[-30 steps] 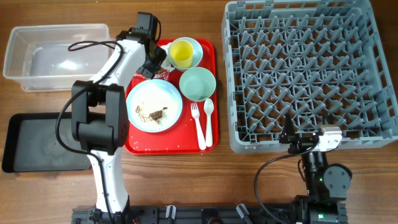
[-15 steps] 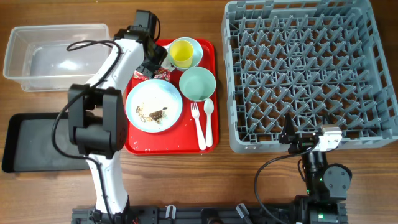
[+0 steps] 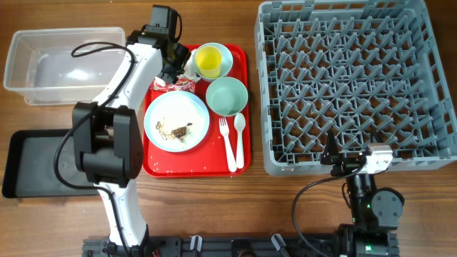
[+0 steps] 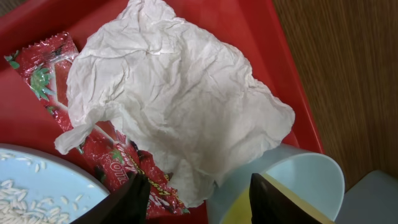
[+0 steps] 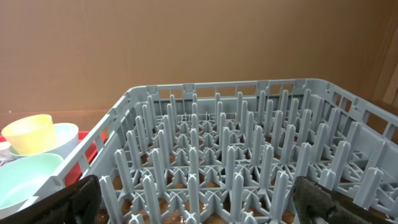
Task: Sort waste into correct bins and load items into the dishwasher rack
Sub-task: 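Lower the left gripper and grasp the crumpled white napkin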
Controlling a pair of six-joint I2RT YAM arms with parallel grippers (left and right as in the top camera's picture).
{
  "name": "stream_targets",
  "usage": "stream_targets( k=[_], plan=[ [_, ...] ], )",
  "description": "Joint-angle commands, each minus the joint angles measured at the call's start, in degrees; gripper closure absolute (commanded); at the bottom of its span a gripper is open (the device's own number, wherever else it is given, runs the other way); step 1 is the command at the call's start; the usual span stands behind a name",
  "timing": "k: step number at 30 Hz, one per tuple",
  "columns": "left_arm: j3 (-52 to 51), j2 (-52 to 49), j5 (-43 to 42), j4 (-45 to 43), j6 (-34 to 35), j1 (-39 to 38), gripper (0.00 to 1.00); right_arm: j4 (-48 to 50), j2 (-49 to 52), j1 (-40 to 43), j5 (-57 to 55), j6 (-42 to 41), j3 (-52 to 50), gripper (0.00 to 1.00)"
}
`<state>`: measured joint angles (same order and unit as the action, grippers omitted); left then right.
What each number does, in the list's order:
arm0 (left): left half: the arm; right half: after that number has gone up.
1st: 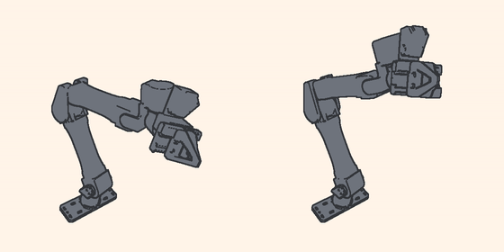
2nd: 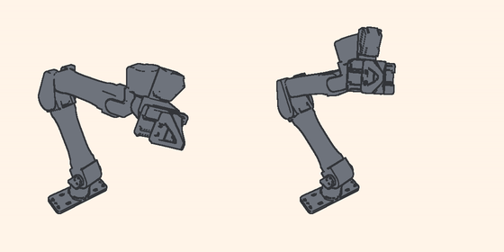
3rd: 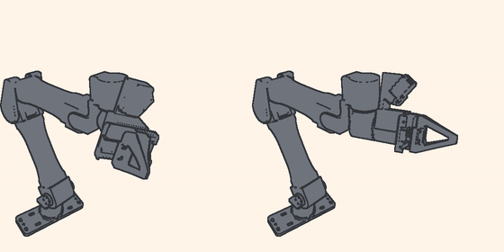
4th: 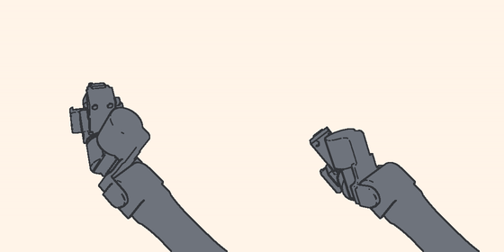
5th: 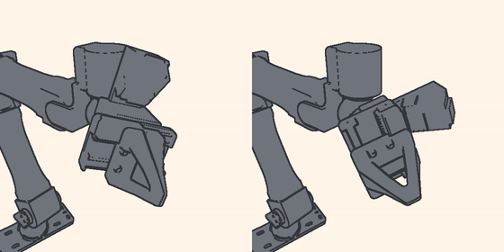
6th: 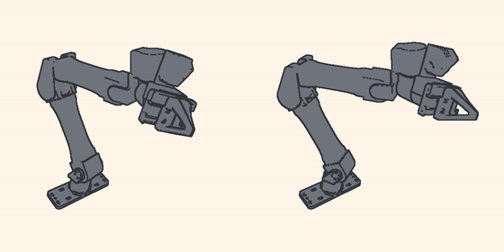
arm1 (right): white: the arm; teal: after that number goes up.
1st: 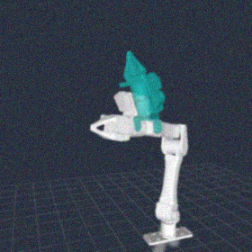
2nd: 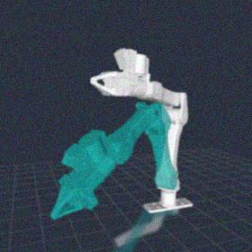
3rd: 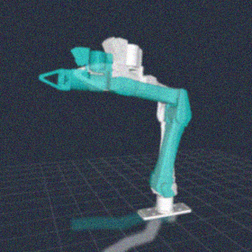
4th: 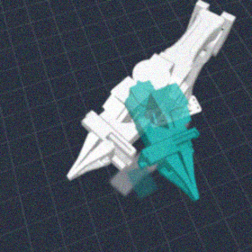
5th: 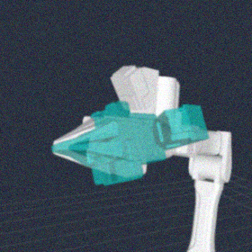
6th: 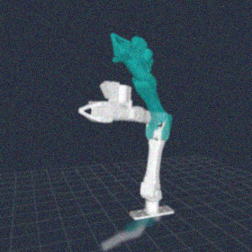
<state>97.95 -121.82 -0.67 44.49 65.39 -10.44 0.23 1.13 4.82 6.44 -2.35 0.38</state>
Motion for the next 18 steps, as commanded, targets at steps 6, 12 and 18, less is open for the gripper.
stream_targets(
  k=[6, 12, 18],
  plan=[
    [0.6, -1.7, 1.4, -1.0, 1.1, 0.2, 0.49, 0.3, -0.3, 0.3, 0.7, -0.8, -0.1, 0.00],
    [0.6, -2.0, 1.1, -0.6, 1.1, 0.3, 0.50, 0.3, -0.3, 0.3, 0.7, -0.8, -0.1, 0.00],
    [0.6, -2.1, 2.1, 0.1, 1.1, -0.1, 0.54, 0.3, -0.3, 0.3, 0.7, -0.8, -0.1, 0.00]
  ],
)
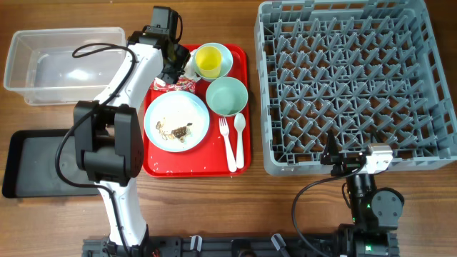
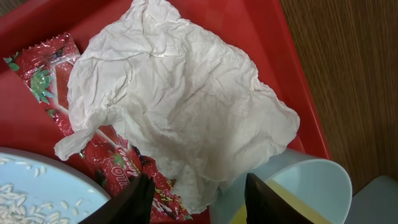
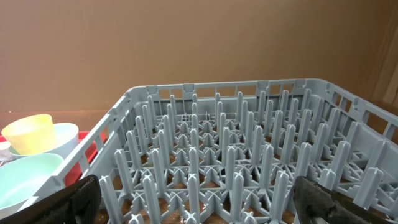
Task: Sort waste into correct bins and load items into the dishwasher rack
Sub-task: 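Lower the left gripper and grasp the crumpled white napkin, then carry the napkin with the left gripper and drop it into the clear bin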
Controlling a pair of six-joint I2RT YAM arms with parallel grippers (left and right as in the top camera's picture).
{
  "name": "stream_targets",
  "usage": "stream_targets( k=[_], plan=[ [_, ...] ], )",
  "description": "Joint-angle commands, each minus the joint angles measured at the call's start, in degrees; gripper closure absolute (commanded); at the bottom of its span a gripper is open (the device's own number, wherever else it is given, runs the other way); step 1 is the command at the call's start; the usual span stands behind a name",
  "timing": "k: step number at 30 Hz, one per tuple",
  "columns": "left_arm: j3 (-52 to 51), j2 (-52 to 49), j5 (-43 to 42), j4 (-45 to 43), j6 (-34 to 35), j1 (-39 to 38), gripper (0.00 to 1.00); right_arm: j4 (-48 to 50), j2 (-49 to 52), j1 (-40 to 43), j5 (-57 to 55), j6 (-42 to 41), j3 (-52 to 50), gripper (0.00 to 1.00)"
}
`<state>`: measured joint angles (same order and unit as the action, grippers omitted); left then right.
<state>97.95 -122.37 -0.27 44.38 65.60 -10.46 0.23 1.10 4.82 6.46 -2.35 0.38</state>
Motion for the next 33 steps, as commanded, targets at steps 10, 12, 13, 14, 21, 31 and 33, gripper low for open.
stream_targets(
  k=[10, 12, 13, 14, 21, 31, 33],
  plan=[
    [0.6, -3.2, 1.4, -0.5, 0.9, 0.1, 0.56, 0.3, -0.3, 0.3, 0.7, -0.8, -0.1, 0.00],
    [0.6, -3.2, 1.4, -0.5, 0.9, 0.1, 0.60, 0.3, -0.3, 0.3, 0.7, -0.8, -0.1, 0.00],
    [0.6, -3.2, 1.4, -0.5, 0.9, 0.1, 0.64, 0.3, -0.3, 0.3, 0.7, -0.8, -0.1, 0.00],
    [0.6, -3.1, 1.4, -0.5, 0.9, 0.1, 0.67, 0.3, -0.3, 0.3, 0.7, -0.8, -0.1, 0.00],
    [0.6, -0.7, 1.4, 0.1, 0.7, 0.1, 0.96, 0.3, -0.3, 0.3, 0.7, -0.8, -0.1, 0.00],
    [0.6, 8.0, 1.3, 3.5, 0.4, 0.1, 0.96, 0.3, -0.3, 0.3, 0.7, -0.8, -0.1, 0.00],
    [0.6, 10.5, 2.2, 3.4, -0.8, 0.1, 0.96, 0.3, -0.3, 0.3, 0.7, -0.8, -0.1, 0.00]
  ],
)
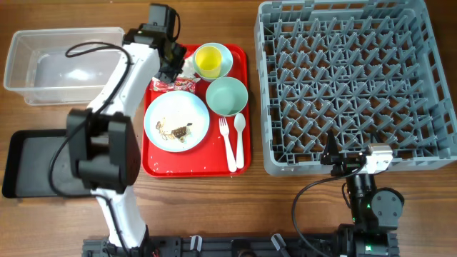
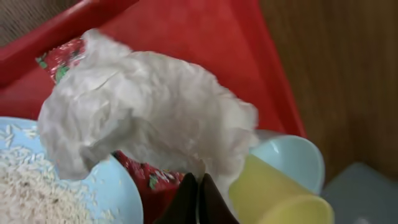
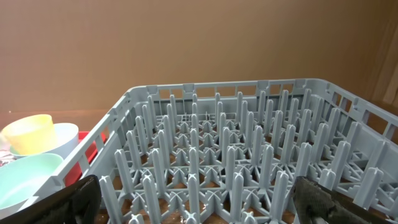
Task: Sort waste into correct bins and load items into the dishwasher rack
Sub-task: 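Carry the napkin with the left gripper and drop it into the clear bin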
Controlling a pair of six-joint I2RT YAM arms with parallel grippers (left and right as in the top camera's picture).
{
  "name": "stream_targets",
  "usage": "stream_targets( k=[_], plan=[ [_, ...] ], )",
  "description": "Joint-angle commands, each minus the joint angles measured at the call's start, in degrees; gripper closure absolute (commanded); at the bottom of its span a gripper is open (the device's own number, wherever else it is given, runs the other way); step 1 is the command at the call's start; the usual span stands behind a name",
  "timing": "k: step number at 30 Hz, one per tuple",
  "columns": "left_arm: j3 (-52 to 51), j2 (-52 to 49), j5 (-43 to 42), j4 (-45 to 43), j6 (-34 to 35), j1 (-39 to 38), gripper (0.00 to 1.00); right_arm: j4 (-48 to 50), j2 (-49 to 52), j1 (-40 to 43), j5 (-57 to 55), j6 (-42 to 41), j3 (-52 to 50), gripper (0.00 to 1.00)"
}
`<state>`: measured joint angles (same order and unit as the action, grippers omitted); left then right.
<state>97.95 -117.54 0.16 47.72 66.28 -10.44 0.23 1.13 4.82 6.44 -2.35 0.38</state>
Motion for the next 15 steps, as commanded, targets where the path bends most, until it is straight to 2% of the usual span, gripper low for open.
stream_targets(
  k=[1, 8, 15],
  plan=[
    [0.6, 7.0, 3.2, 0.2, -1.7, 0.1, 0.96, 0.3, -0.3, 0.3, 0.7, -0.8, -0.1, 0.00],
    [0.6, 15.7, 5.9, 0.3, -3.3, 3.8, 0.96, 0.3, -0.3, 0.3, 0.7, -0.8, -0.1, 0.00],
    [0.6, 17.6, 5.9, 0.9, -4.6, 16.5, 0.96, 0.3, -0.3, 0.3, 0.7, -0.8, -0.1, 0.00]
  ],
)
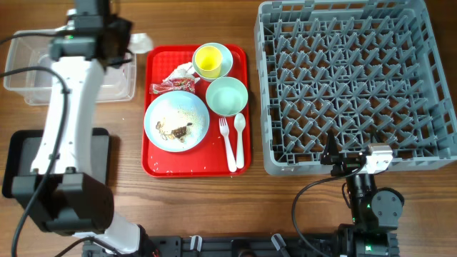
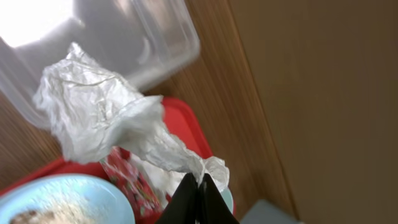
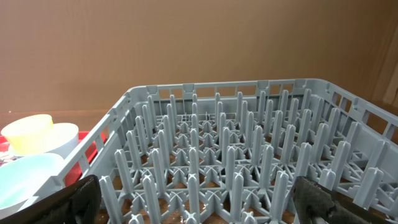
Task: Sort waste into correct bins and load items into the dishwasher rack
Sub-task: 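Carry the napkin with the left gripper and drop it into the clear bin, then return the left gripper to the remaining napkin piece on the tray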
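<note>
My left gripper is shut on a crumpled white napkin, held in the air at the gap between the clear plastic bin and the red tray; from overhead the napkin hangs by the bin's right wall. On the tray lie a red wrapper, a plate with food scraps, a yellow cup in a blue bowl, a green bowl, and a fork and spoon. My right gripper stands open at the grey dishwasher rack's near edge.
A black tray lies at the left front of the wooden table. A second bit of white paper stays on the red tray beside the wrapper. The left arm reaches over the clear bin.
My left gripper, still shut on the napkin, has moved from over the red tray's back left corner to the left, up beside the clear bin. The right arm has not moved.
The left gripper stood open over the napkin lying on the wrapper at the tray's back left, at both of the first two moments. Then it was shut on the napkin, lifting it off the tray. Now it holds the napkin beside the clear bin.
</note>
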Controlling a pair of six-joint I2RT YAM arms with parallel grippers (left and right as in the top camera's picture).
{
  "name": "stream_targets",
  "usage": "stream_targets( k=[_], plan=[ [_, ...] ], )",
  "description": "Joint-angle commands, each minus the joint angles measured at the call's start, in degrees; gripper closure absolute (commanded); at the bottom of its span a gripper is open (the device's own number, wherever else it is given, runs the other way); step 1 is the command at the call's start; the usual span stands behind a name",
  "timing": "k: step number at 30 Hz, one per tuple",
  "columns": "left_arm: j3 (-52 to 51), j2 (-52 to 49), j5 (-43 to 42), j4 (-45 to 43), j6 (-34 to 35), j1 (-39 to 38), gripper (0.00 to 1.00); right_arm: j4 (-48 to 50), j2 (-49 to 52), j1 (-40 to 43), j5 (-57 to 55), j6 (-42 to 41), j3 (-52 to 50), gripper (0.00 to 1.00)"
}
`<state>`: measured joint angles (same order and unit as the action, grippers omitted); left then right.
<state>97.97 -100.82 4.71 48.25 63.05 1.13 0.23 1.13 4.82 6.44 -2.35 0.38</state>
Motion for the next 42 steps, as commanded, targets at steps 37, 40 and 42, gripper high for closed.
stream_targets(
  k=[37, 40, 42],
  plan=[
    [0.6, -21.3, -13.1, -4.7, -36.0, -5.9, 0.15, 0.3, -0.3, 0.3, 0.7, -0.8, -0.1, 0.00],
    [0.6, -23.3, -13.0, -5.5, -41.0, -6.2, 0.14, 0.3, -0.3, 0.3, 0.7, -0.8, -0.1, 0.00],
    [0.6, -24.4, -13.0, -5.6, -45.2, -6.3, 0.14, 0.3, -0.3, 0.3, 0.7, -0.8, -0.1, 0.00]
  ],
)
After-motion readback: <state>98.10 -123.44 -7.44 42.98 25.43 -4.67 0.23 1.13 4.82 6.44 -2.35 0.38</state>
